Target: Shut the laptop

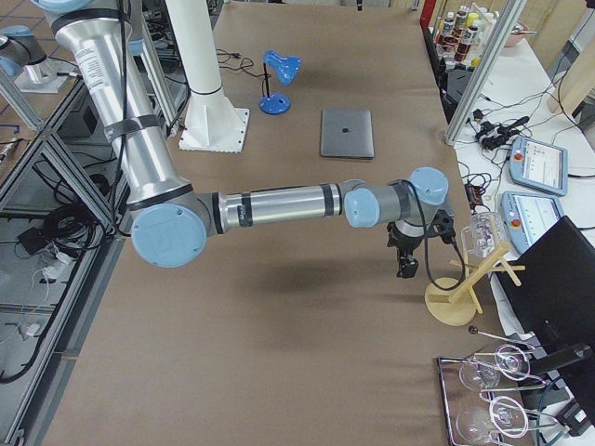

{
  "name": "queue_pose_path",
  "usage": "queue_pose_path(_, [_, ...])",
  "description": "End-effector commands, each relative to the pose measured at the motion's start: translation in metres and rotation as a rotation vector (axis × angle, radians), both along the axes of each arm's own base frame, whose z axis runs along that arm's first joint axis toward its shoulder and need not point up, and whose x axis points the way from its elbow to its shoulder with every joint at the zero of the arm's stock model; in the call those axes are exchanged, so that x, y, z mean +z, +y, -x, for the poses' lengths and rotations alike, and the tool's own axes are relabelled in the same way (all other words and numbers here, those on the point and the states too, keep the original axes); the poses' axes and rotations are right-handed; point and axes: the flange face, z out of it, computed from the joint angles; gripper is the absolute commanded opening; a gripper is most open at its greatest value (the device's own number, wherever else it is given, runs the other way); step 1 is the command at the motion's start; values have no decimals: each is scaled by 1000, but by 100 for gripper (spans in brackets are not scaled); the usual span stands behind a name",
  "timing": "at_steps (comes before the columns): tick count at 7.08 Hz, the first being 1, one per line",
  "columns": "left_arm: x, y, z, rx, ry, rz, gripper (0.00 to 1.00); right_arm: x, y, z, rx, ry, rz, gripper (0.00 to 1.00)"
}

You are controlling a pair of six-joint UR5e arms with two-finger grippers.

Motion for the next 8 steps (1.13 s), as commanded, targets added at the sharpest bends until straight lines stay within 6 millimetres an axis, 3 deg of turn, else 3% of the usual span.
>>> queue_pose_path(1, [37,45,26,-14,40,61,98,21,93,-20,11,-22,17,100])
queue_pose_path(2, [43,52,44,-23,62,66,98,31,111,-22,11,-32,28,100])
queue_pose_path(4, [51,57,68,14,68,83,98,34,110,-22,11,-19,29,100])
queue_pose_path(5, [42,53,77,36,69,123,98,34,109,-22,12,-21,32,100])
queue_pose_path(8, [51,56,82,51,63,144,98,30,108,-21,15,-32,31,100])
